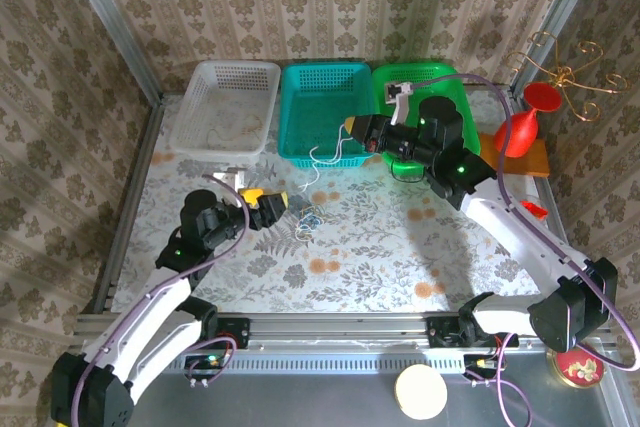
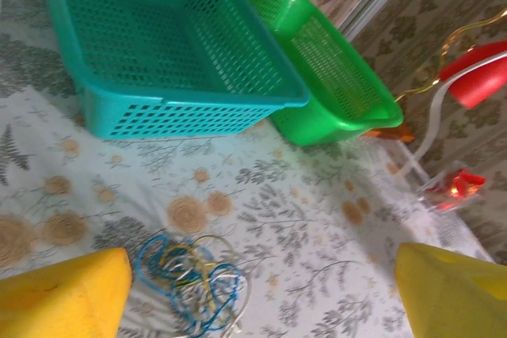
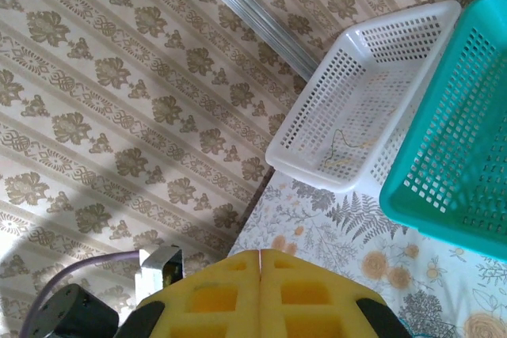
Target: Untangle the cables
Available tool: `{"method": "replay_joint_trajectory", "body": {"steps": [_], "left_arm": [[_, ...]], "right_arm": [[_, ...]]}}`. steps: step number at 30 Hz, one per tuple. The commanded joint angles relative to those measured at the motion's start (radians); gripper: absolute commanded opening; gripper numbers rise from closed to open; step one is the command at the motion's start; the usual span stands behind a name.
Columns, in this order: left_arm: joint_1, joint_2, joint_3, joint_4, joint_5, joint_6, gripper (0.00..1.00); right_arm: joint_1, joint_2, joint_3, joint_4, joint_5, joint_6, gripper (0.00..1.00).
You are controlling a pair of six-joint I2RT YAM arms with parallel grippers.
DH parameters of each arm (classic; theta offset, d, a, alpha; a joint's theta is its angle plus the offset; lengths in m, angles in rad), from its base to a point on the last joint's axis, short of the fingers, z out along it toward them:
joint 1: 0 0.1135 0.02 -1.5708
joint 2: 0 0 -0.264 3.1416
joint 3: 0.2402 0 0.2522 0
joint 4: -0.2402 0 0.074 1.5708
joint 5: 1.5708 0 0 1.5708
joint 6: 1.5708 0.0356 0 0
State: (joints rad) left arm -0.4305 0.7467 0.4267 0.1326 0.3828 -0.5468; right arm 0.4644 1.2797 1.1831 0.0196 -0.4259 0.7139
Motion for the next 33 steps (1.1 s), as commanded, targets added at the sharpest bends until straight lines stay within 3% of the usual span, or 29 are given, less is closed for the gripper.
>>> {"method": "replay_joint_trajectory", "body": {"steps": [1, 6, 17, 33], "left_arm": [[0.002, 0.029, 0.025, 0.102, 0.069, -0.115, 0.87], [-0.047, 0.073, 0.032, 0.21, 0.071, -0.164, 0.87], [-0.239, 0.166, 0.083, 0.225, -0.062, -0.045, 0.87], [-0.302, 0.328, 0.097, 0.361, -0.164, -0.031, 0.76]], "right_arm": [[-0.003, -0.022, -0.023, 0.039, -0.003, 0.018, 0.0], [-0.003, -0.022, -0.045, 0.057, -0.006, 0.033, 0.0], [-0.003, -0.016, -0.087, 0.109, 0.006, 0.077, 0.0], [0.001, -0.025, -0.105, 0.129, 0.004, 0.094, 0.0]]}}
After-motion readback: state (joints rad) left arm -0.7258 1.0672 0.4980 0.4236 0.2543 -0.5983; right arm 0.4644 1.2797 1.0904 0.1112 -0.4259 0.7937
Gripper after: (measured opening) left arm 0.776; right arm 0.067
